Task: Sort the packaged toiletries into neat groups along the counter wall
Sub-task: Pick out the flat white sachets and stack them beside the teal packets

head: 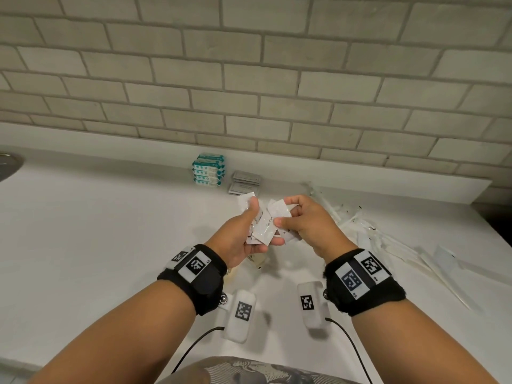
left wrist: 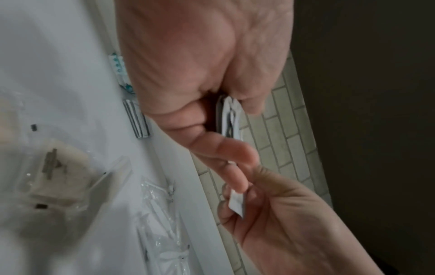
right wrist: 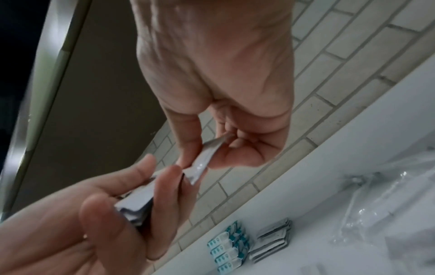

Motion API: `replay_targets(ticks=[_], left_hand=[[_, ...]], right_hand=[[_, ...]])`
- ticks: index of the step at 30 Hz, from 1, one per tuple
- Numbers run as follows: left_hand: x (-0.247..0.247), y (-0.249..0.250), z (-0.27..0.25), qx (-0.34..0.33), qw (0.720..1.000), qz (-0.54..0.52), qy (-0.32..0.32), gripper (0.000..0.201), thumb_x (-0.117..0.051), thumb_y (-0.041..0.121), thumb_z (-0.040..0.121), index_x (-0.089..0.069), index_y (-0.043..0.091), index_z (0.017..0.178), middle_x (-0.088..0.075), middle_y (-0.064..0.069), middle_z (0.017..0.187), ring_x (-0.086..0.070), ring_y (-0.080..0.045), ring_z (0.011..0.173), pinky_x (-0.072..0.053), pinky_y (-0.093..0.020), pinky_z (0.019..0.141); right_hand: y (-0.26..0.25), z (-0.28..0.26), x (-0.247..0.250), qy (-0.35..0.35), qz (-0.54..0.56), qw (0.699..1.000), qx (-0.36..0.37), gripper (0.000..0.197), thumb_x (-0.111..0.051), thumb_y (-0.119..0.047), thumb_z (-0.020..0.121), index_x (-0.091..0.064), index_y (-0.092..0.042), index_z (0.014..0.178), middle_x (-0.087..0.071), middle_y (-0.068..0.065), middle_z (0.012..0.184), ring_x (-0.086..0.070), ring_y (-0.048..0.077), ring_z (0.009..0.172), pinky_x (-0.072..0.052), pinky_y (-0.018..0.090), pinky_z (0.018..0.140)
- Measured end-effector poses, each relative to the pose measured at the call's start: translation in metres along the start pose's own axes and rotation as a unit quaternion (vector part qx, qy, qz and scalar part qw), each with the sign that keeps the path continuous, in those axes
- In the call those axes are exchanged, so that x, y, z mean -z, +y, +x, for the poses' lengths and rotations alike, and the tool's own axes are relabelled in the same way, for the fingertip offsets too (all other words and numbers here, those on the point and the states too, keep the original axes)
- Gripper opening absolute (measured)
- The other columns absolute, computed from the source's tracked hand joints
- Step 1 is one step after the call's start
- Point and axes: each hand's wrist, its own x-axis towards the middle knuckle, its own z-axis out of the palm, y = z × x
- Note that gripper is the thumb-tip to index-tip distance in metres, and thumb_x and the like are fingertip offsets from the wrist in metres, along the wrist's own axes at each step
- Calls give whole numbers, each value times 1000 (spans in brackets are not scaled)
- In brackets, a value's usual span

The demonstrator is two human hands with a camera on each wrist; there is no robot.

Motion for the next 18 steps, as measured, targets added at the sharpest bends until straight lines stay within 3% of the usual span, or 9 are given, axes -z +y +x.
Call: replay_targets(ticks=[2, 4, 7, 11, 14, 18], left_hand=[[2, -2, 0, -8, 1000, -23, -9, 40, -48, 35, 98, -59, 7, 126, -71, -13, 110, -72, -24, 93, -55, -20, 57], [6, -6, 2, -18, 999, -44, -14, 33, -53, 13, 97, -56, 0, 127, -71, -15, 111, -70, -26, 99, -59, -25, 72], [9, -8, 6, -31, 997, -66, -18, 30, -54, 3, 94, -58, -2, 124, -69, -17, 113, -67, -29, 106, -57, -32, 88], [3, -8, 6, -42, 997, -48, -35, 31, -59, 4, 92, -61, 2, 123, -68, -15, 117, -67, -27, 106, -57, -31, 86], [0, -9, 7, -45, 997, -35, -50, 31, -60, 7, 92, -62, 8, 123, -68, -11, 120, -65, -24, 109, -58, -30, 83], [5, -9, 8, -40, 997, -45, -43, 30, -59, 5, 92, -61, 2, 122, -68, -16, 115, -68, -26, 102, -58, -28, 81]], right_hand=[[3, 4, 2, 33, -37, 999, 8, 48, -80, -10, 75, -56, -20, 115, -50, 1, 77, -53, 11, 62, -41, 22, 56], [3, 5, 8, 67, -22, 997, 19, 40, -80, -9, 75, -60, -16, 109, -58, 6, 84, -57, 14, 66, -43, 23, 57], [-2, 1, 20, 71, 81, 994, 17, 27, -75, -4, 79, -64, -4, 103, -68, 11, 87, -64, 15, 66, -48, 18, 53], [-3, -4, 13, -21, 130, 991, -17, 19, -72, -3, 79, -68, -2, 98, -73, 12, 85, -69, 24, 70, -56, 30, 61], [0, -6, 2, -13, 105, 994, -28, 7, -73, -5, 80, -67, -1, 83, -71, 10, 76, -68, 19, 63, -53, 24, 52], [8, -2, 3, 9, 120, 991, -52, 35, -81, -19, 73, -64, 6, 90, -65, 18, 83, -60, 27, 72, -49, 32, 67]])
